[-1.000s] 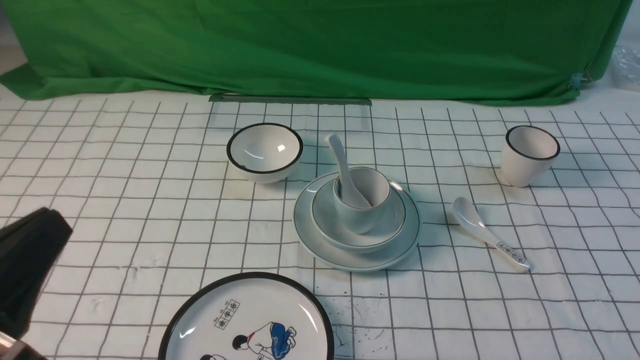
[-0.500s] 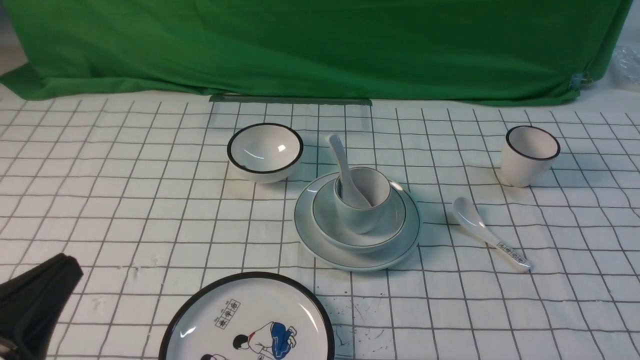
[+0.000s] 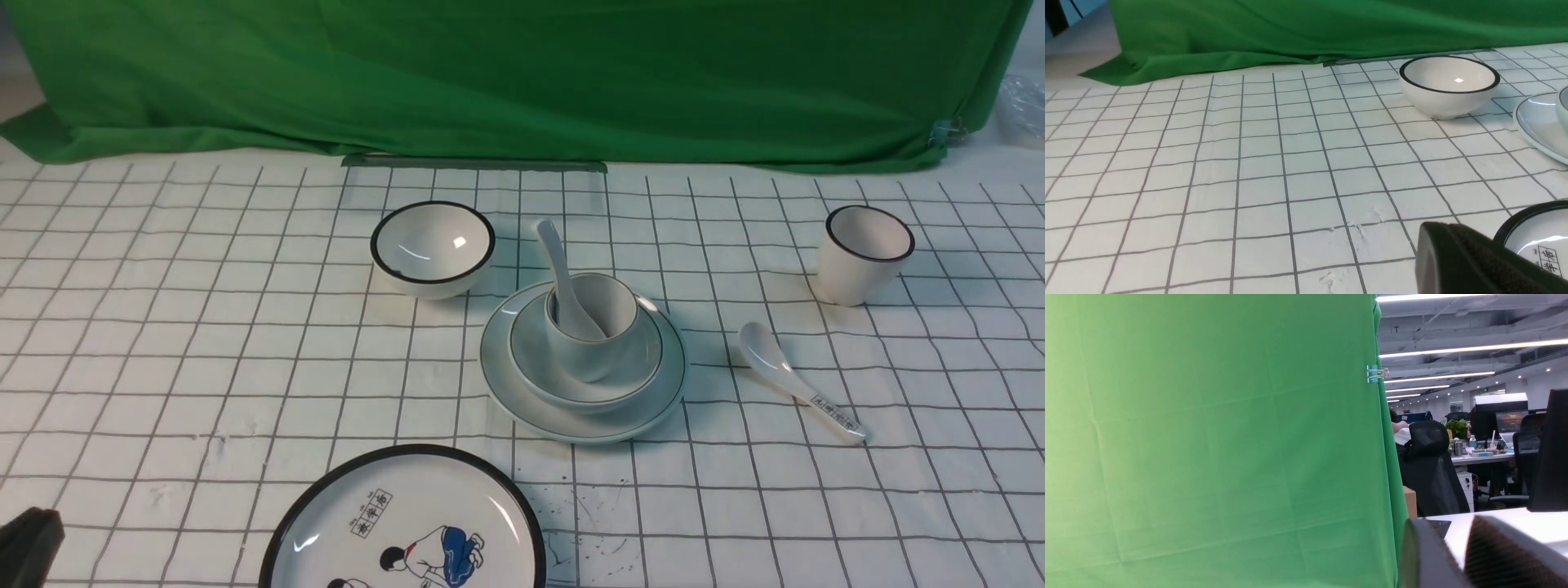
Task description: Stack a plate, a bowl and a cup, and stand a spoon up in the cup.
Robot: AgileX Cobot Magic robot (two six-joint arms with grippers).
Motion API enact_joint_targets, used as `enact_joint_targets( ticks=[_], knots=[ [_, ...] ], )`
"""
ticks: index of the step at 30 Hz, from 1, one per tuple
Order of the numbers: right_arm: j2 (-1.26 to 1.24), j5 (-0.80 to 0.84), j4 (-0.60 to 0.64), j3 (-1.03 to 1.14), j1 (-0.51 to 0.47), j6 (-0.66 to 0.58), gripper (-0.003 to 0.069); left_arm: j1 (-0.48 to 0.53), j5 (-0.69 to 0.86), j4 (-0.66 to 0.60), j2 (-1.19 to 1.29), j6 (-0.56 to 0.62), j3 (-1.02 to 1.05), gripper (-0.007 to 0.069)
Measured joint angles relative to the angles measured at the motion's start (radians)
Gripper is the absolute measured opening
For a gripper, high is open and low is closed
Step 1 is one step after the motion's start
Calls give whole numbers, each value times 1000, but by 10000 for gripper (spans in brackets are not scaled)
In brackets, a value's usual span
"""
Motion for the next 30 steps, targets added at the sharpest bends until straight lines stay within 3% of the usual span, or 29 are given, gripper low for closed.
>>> enact_joint_targets(
  ticks=[9,30],
  knots=[
    [0,0,0,0,0,0,222,58,3,-58,0,1,0,1],
    [0,0,0,0,0,0,237,60,-5,-79,-1,1,0,1]
  ],
)
